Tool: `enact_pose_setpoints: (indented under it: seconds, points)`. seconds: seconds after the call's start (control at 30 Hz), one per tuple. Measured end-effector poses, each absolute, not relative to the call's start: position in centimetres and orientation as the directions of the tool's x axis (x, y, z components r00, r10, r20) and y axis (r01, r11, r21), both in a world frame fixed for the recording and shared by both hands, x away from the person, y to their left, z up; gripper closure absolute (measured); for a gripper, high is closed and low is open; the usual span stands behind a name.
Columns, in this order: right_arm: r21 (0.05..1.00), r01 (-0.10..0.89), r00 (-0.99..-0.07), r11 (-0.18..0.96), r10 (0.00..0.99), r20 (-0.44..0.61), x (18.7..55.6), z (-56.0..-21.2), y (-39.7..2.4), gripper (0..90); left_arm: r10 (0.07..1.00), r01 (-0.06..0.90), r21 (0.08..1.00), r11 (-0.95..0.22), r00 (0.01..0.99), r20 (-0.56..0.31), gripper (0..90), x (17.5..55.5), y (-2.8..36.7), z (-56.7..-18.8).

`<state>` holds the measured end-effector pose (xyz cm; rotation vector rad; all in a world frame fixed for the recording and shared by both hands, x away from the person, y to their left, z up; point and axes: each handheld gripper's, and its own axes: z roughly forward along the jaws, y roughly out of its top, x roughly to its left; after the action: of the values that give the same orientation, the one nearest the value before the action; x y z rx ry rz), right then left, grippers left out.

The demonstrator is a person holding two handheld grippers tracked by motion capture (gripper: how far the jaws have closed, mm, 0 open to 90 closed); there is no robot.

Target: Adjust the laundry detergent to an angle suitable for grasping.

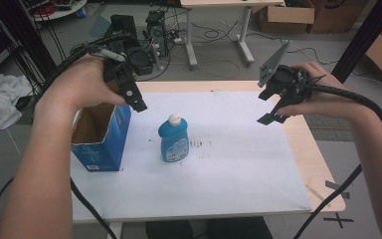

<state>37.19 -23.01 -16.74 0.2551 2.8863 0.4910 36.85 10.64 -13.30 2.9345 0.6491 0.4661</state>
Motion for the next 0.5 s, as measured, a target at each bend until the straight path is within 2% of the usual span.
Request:
enact_pose_setpoints:
  seconds: [0.5]
  points:
    - [0.35, 0.134, -0.963, 0.927, 0.204, -0.173, 36.62, -16.49, -23.64, 24.9, 0.43, 0.396, 0.17, -0.902, 0.855, 0.289, 16.0, 36.05, 10.46, -12.75]
